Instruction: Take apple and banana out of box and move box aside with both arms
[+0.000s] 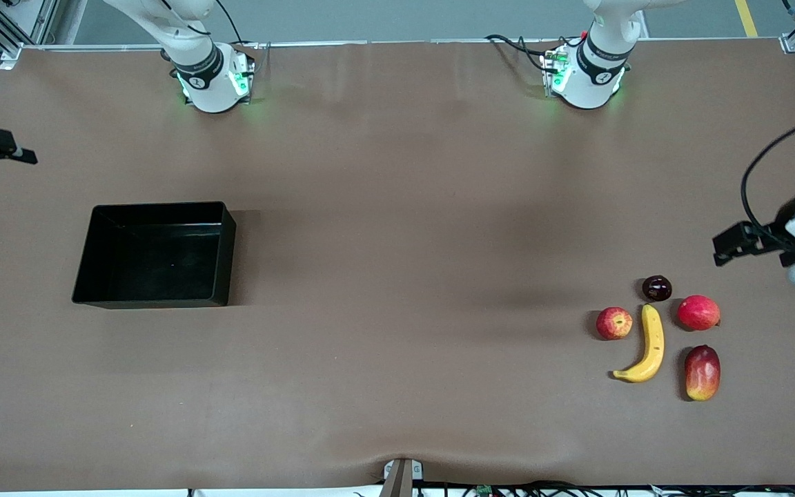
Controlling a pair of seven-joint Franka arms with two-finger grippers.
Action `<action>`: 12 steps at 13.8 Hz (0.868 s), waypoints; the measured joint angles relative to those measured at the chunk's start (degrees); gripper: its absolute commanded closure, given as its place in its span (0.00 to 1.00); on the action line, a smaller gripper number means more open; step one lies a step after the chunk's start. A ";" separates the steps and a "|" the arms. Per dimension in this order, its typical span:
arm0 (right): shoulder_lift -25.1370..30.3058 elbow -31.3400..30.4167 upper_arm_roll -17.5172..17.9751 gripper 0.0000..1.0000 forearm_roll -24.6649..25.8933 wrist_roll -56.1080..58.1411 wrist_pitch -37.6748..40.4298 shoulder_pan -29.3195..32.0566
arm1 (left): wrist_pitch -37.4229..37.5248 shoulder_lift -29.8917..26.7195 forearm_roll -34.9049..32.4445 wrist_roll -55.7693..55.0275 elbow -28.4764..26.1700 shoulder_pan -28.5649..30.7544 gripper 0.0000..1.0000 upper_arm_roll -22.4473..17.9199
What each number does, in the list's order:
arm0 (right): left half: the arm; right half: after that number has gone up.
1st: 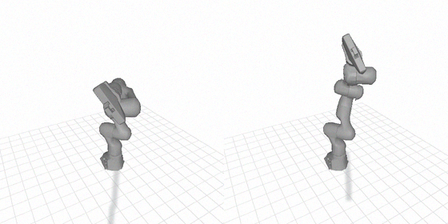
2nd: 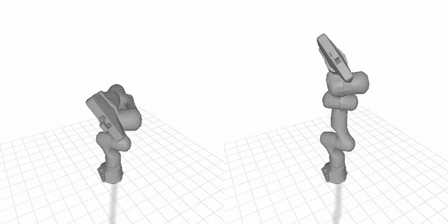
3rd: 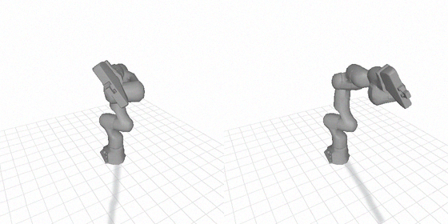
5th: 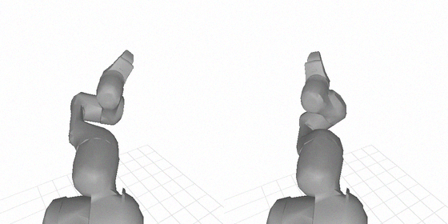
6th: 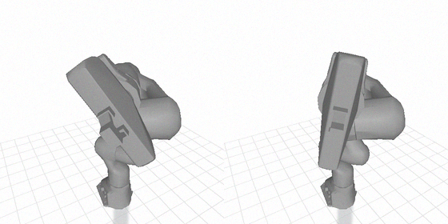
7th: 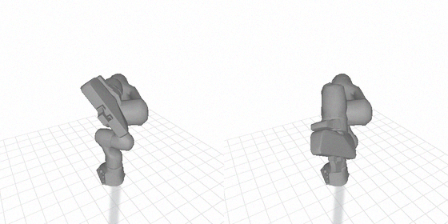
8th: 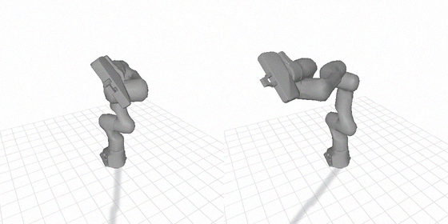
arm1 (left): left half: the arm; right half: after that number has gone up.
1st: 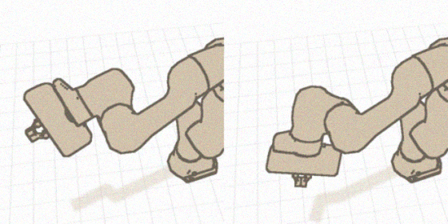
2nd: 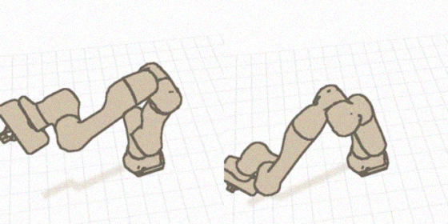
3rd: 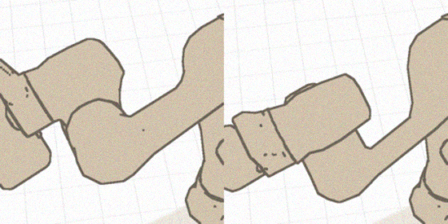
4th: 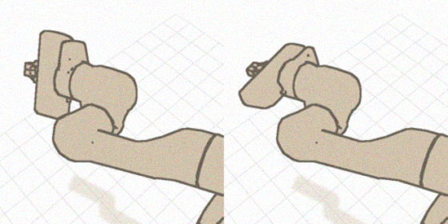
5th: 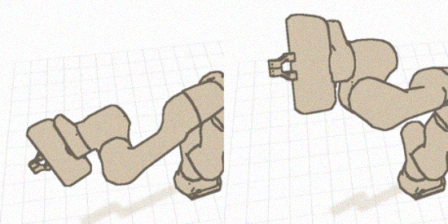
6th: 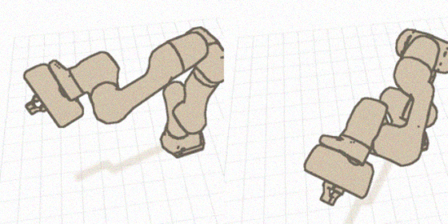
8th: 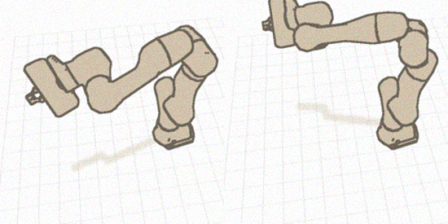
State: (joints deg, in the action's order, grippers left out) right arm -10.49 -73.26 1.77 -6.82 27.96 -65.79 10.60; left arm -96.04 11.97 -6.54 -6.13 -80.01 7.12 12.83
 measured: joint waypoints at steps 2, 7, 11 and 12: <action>3.25 -3.17 0.06 0.00 2.43 -1.85 -1.19 -2.73 | 3.41 -2.49 0.00 -4.31 -0.08 -1.78 0.00 0.57; 13.77 -15.73 -0.78 0.00 2.85 -2.93 -8.10 -3.32 | 4.96 -8.74 0.01 -6.49 -5.28 -5.12 0.00 -0.82; 17.06 -18.98 -3.88 0.00 2.95 -5.57 -9.52 -7.50 | 5.05 -13.26 3.48 -2.66 -9.48 -8.68 0.00 -8.50; 17.05 -19.14 -6.83 0.00 2.96 -5.68 -9.81 -9.97 | 5.05 -14.35 3.99 -1.44 -10.28 -8.68 0.00 -9.42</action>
State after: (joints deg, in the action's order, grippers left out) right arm 6.56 -92.40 -5.06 -3.86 22.28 -75.61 0.64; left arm -90.99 -2.38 -2.54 -7.57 -90.29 -1.56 3.41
